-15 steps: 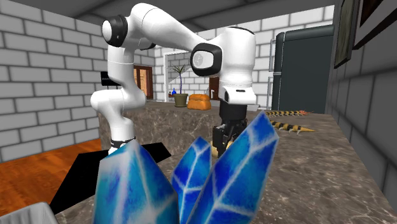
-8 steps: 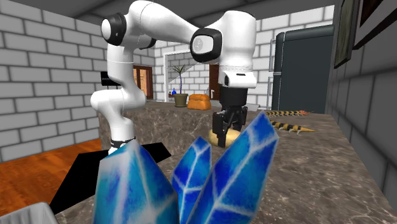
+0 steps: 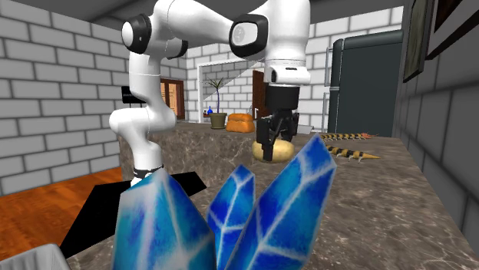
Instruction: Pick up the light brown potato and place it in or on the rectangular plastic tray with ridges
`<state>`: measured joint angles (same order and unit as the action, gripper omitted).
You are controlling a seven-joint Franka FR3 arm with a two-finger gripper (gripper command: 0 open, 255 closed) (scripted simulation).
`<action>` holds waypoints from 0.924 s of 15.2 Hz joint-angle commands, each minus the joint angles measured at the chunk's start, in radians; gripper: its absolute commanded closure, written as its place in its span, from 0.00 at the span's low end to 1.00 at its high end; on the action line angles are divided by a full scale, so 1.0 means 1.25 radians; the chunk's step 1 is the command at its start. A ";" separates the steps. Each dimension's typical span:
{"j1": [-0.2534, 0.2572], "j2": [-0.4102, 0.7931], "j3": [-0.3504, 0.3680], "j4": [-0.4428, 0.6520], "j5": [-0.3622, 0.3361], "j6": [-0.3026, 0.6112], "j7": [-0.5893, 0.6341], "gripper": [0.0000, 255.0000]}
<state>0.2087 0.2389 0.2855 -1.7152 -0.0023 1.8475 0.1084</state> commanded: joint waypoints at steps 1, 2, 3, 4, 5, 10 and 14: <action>-0.011 -0.006 -0.006 -0.003 0.002 -0.004 -0.018 1.00; -0.023 -0.011 -0.013 -0.009 0.003 -0.004 -0.036 1.00; -0.034 -0.015 -0.020 -0.013 0.003 -0.004 -0.054 1.00; -0.045 -0.018 -0.027 -0.017 0.004 -0.004 -0.072 1.00; -0.056 -0.021 -0.034 -0.020 0.004 -0.004 -0.090 1.00; -0.109 -0.023 -0.069 -0.019 0.002 -0.009 -0.177 1.00; -0.150 -0.011 -0.098 -0.001 -0.002 -0.017 -0.245 1.00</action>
<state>0.0347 0.2265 0.1721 -1.7205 -0.0039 1.8317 -0.1749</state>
